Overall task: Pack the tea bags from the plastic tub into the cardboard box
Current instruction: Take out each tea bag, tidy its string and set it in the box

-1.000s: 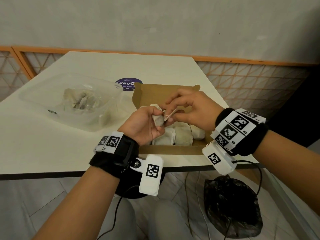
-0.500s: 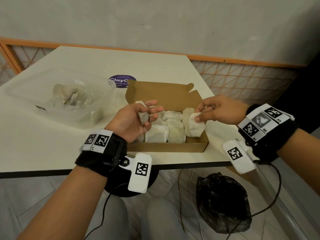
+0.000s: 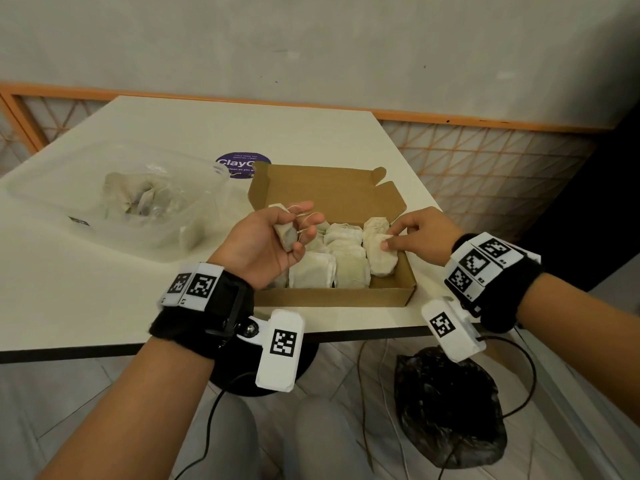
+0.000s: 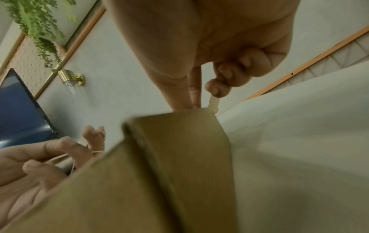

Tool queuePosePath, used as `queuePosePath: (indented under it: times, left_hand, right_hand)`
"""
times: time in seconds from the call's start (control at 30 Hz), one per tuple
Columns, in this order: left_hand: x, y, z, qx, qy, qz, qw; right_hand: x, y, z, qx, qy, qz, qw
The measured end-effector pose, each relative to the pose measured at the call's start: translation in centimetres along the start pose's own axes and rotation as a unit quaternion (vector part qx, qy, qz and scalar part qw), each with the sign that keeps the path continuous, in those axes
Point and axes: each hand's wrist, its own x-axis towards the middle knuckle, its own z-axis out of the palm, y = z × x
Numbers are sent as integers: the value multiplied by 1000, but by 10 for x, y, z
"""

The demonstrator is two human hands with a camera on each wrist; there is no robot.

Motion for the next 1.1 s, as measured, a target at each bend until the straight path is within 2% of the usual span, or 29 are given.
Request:
queuePosePath:
  times: [0.1,0.17,0.2,0.27,0.33,0.43,0.63,0.77,0.87,0.93,1.0,1.1]
  left_hand:
    - [-1,0,6,0,-3,-7,1000]
    - [-1,1,9,-7,-9,-26,1000]
    - [0,1,11,-11,-11,-33,999]
    - [2,-1,17,-8,-10,-35,999]
    - [3,-5,25,8,-12,-24,1000]
    - [1,-10,36,50,-32,-16,998]
    - [1,-12,37,143,25,23,989]
    - [3,-18,35,274,51,120,953]
    - [4,-22,39,351,40,169,920]
    - [6,-23,42,363,38,176,914]
    - [7,-22,43,316,35,147,936]
    - [8,-19,44,260,21,101,960]
  right_hand:
    - [-5,-5,-2,-18,35,-25,999]
    - [-13,-17,-3,4,79,-78,994]
    - [-20,-27,-4,27,79,-105,991]
    - [-33,-49,-1,66,34,-130,989]
    - [-39,-67,5,81,-17,-120,989]
    - [-32,-78,11,95,-31,-103,990]
    - [-19,-76,1,151,-53,-59,985]
    - [-16,-71,-7,259,-43,-5,965]
    - [-20,-72,-13,323,-75,-12,943]
    - [-25,-74,-18,347,-105,-20,932]
    - [-27,-73,-25,308,-113,-45,944]
    - [-25,-69,-36,130,-87,-100,983]
